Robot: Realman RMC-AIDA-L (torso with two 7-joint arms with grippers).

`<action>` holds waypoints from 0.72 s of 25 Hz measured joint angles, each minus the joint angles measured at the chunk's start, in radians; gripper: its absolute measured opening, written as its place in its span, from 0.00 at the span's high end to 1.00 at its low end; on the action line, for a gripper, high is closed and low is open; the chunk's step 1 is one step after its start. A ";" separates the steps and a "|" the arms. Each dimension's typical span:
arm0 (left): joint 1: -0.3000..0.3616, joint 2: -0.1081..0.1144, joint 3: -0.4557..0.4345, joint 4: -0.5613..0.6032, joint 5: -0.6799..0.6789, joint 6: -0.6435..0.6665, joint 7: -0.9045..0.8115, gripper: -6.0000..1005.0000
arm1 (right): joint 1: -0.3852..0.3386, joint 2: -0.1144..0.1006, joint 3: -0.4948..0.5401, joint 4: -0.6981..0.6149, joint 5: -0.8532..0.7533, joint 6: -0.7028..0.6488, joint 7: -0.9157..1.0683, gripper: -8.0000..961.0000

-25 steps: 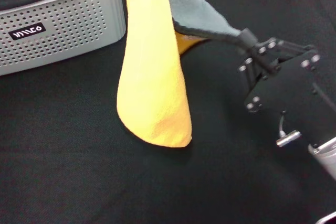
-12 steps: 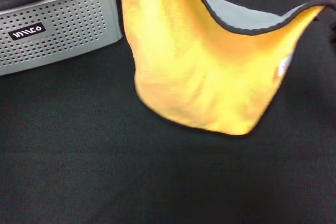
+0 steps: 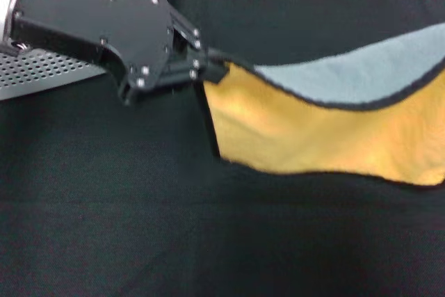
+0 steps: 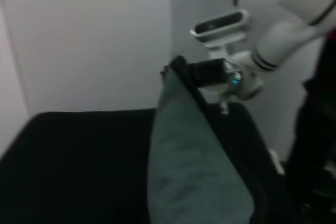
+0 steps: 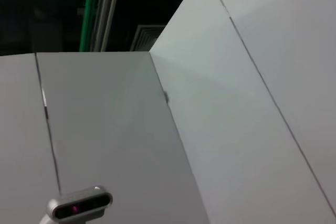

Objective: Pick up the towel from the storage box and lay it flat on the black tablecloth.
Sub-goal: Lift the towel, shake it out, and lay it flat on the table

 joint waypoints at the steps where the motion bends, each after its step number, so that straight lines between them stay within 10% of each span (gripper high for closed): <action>1: -0.004 0.002 0.002 0.002 -0.004 0.023 -0.003 0.99 | -0.002 -0.001 -0.004 0.006 -0.002 -0.010 0.005 0.98; 8: -0.004 0.063 0.025 0.002 -0.109 0.085 -0.065 0.98 | -0.014 0.007 -0.125 0.003 -0.015 -0.031 0.013 0.98; 18: 0.038 0.256 0.187 -0.069 -0.303 0.091 -0.149 0.98 | 0.000 -0.019 -0.205 -0.131 -0.089 -0.037 0.014 0.98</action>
